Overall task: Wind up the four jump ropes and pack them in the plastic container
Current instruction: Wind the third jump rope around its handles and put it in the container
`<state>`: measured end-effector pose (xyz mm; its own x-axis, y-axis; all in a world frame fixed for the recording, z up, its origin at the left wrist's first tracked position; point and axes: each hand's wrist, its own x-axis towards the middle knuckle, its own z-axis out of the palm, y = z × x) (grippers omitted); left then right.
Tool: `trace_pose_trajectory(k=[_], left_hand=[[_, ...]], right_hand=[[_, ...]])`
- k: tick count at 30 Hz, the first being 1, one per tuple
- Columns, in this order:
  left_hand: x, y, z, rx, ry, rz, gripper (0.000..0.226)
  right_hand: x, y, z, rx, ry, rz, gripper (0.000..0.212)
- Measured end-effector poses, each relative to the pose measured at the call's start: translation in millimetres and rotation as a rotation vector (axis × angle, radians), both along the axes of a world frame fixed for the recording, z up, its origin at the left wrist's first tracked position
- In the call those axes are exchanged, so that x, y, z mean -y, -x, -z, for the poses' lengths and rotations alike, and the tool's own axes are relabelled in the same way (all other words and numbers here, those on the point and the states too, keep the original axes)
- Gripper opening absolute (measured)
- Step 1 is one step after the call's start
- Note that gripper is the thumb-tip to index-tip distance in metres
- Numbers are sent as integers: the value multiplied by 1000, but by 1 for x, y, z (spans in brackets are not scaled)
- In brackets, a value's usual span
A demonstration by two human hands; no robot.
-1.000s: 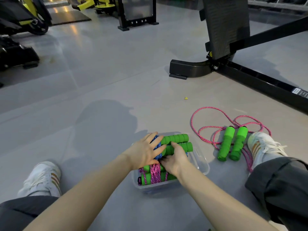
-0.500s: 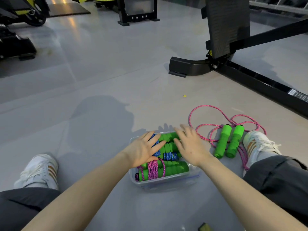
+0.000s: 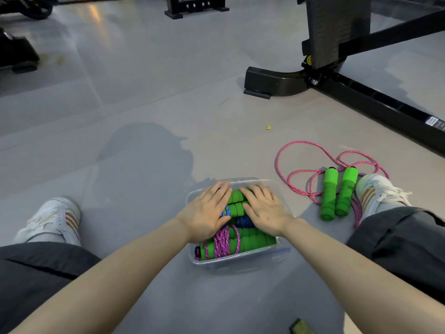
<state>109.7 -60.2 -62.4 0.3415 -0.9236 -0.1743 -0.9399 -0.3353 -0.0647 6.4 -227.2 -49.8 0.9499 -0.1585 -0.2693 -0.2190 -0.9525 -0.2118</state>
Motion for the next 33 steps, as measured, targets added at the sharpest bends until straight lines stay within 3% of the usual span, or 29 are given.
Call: trace_pose_trajectory(k=[3,9,17,24,29,33], left_hand=[[4,6,-7,-18,-60,-46,66],[12,25,-14,205,-152,-111,65],[7,25,-11,-114,-39,-195,61],[11,28,-17,-18,-45,-186,60],[14,35,-25,128,27,-182,64],[44,41,-39,64,92,-154,70]], right_hand=[[-8,0,3,-31,42,37,51],[-20,2,-12,-13,264,23,51],[-10,0,-9,-20,131,17,51],[-12,-2,-8,9,150,31,49],[11,6,-20,227,-90,82,42],[48,22,-21,336,-65,309,38]])
